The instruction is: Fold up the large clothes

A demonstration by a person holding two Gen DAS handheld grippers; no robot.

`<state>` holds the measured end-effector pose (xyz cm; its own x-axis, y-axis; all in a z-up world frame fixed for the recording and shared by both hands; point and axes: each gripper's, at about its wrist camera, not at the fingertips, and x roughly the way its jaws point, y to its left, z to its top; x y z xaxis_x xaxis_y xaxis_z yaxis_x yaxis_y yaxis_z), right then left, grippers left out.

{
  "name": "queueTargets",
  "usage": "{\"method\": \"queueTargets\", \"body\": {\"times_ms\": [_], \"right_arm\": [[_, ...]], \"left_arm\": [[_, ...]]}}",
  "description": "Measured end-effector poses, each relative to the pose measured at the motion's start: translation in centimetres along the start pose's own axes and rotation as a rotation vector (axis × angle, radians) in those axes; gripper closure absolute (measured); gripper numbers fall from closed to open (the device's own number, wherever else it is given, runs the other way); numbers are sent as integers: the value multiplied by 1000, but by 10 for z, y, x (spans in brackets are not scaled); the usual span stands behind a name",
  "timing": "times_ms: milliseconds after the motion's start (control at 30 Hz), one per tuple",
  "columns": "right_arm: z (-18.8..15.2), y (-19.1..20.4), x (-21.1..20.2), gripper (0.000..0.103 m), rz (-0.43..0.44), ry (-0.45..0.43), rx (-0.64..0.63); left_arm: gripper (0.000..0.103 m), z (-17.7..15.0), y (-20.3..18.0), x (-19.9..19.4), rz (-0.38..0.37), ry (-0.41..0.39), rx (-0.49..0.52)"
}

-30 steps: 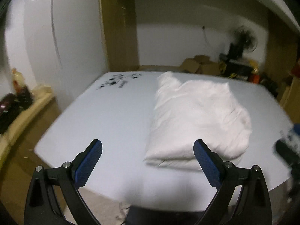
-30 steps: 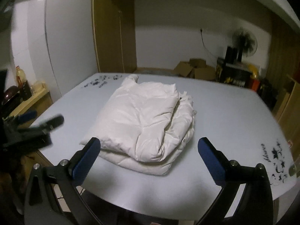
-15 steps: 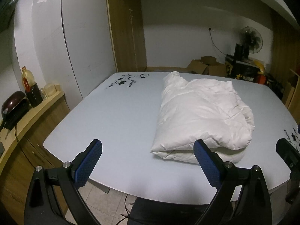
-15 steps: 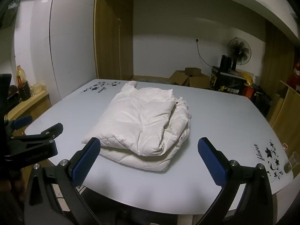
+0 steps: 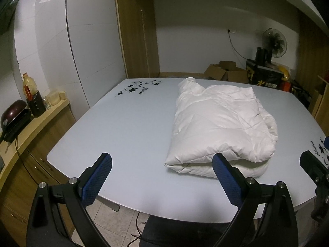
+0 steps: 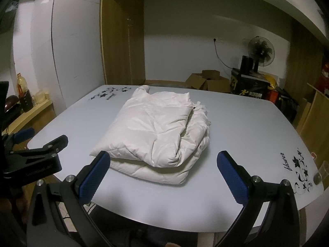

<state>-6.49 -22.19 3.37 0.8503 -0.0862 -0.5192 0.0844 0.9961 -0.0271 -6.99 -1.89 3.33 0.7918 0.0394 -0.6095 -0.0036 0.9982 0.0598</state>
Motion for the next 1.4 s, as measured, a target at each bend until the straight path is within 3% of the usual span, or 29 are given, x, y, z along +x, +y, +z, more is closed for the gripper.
{"method": "queueTargets", "body": {"times_ms": [600,1033,1200,1400], "right_arm": [[1,1,-2,0,2,-2,6],[1,2,-2,0,-48,-12,6],[-2,13,-11,0,-142,-82,-52],[1,13,-12,0,-127,-76,-47]], "left_arm": [[5,-1,0,0,-17,5,3],[5,1,6,3,-36,12,-22],[5,0,4,1,-41,9,-15],[5,-1,3,0,-46,11,-16]]}}
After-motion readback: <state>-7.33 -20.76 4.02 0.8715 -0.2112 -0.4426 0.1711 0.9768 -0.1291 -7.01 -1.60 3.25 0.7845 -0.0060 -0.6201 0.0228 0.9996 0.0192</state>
